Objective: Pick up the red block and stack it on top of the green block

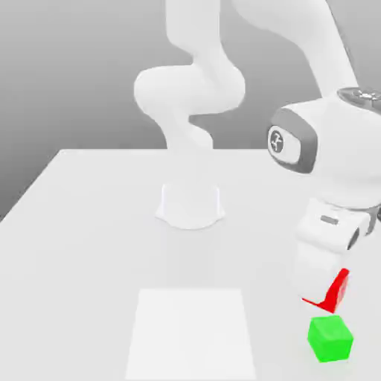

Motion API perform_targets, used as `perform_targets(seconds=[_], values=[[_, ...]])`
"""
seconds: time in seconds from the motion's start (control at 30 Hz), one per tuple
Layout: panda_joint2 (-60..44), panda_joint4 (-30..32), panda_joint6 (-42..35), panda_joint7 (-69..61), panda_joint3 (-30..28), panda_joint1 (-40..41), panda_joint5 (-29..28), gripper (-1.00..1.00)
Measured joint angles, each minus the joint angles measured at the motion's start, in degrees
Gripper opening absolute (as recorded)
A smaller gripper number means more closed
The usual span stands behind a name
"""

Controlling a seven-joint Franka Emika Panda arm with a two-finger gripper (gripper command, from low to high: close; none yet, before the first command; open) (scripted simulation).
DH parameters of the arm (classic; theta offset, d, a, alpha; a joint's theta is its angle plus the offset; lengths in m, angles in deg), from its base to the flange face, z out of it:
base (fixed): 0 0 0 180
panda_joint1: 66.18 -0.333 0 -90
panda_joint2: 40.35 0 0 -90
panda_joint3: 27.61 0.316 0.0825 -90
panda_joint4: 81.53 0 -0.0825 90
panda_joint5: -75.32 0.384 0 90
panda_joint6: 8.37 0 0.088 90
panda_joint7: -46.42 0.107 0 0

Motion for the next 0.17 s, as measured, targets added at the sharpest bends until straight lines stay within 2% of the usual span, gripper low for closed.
perform_targets(seconds=[0.03,0.07,0.17], values=[[-2.06,-0.27,1.76,0.56,-0.77,-0.74,-0.92,-1.0],[-3.56,-0.44,3.04,1.14,-1.12,-1.0,-1.8,1.0],[-3.56,-0.44,3.04,1.14,-1.12,-1.0,-1.8,1.0]])
